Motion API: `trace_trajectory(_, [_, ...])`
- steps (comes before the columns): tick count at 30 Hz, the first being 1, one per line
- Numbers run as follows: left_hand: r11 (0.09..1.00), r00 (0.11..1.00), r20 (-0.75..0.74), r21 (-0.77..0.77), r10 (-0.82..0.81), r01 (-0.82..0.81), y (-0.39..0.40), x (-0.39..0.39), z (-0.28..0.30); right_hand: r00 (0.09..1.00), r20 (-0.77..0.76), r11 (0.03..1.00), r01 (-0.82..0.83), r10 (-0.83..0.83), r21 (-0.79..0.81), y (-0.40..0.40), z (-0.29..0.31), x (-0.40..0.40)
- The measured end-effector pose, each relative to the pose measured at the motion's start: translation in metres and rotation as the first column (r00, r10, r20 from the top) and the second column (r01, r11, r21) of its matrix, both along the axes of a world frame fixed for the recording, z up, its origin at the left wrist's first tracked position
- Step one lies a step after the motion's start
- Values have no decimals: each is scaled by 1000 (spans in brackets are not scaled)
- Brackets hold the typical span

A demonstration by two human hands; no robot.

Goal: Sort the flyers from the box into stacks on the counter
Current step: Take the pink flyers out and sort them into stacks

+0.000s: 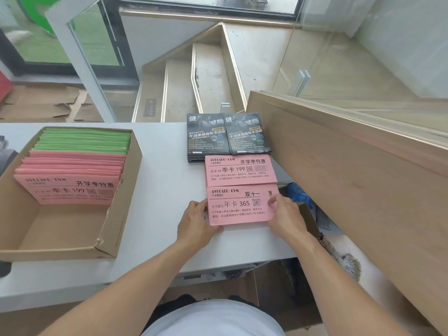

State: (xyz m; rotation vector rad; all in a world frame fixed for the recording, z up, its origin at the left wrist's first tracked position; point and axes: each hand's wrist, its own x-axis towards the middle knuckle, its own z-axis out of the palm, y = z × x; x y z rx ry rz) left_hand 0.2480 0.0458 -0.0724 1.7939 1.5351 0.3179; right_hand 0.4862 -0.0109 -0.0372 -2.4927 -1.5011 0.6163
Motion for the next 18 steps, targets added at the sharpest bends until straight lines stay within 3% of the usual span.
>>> trace_trajectory(18, [998,1000,-14,64,-5,6,-6,3,-13,999,-39,1000,0,-1,-7,5,-10,18])
